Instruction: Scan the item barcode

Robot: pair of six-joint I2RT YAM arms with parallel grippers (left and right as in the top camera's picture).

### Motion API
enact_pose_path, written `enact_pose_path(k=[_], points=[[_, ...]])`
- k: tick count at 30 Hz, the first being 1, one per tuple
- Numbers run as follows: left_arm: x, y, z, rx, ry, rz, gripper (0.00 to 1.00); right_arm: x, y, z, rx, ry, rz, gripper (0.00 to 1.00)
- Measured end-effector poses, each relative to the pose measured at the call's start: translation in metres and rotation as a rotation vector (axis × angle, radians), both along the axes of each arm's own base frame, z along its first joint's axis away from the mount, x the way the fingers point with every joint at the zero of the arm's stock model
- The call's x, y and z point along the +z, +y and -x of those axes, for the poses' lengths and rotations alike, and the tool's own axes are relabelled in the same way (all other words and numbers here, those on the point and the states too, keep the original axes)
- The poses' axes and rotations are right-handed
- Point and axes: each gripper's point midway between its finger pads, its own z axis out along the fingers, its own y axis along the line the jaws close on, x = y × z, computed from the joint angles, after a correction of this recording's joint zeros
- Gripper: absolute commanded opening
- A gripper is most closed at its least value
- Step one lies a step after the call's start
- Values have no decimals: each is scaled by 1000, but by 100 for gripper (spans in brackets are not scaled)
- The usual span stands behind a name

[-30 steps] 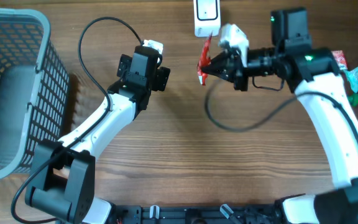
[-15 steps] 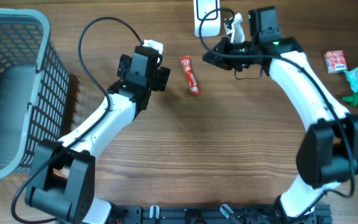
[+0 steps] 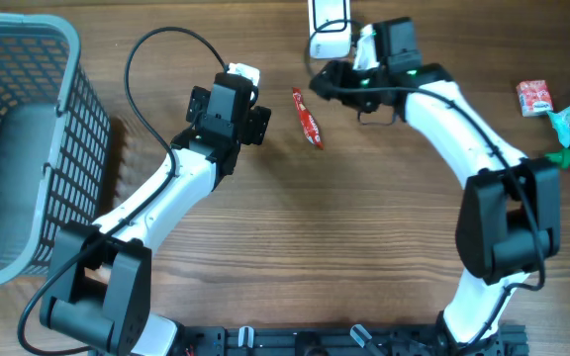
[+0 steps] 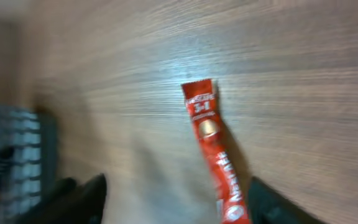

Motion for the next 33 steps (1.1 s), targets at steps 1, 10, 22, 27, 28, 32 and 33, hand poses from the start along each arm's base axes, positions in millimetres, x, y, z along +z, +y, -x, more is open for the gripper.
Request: enact_pose_path(k=[1,10,22,27,28,32,33], points=[[0,0,0,0,0,0,100,-3,4,1,17,-14,24,76],[0,0,0,0,0,0,100,-48,31,13,96,-42,226,71],[0,0,0,0,0,0,100,-101,16,18,82,45,334,64],[0,0,0,0,0,0,100,-103,19,22,98,49,348,48],[0,0,0,0,0,0,100,-104,19,23,99,50,353,43],[0,0,0,0,0,0,100,-108,16,26,93,61,383,36],[0,0,0,0,0,0,100,-109,14,26,93,64,391,35]])
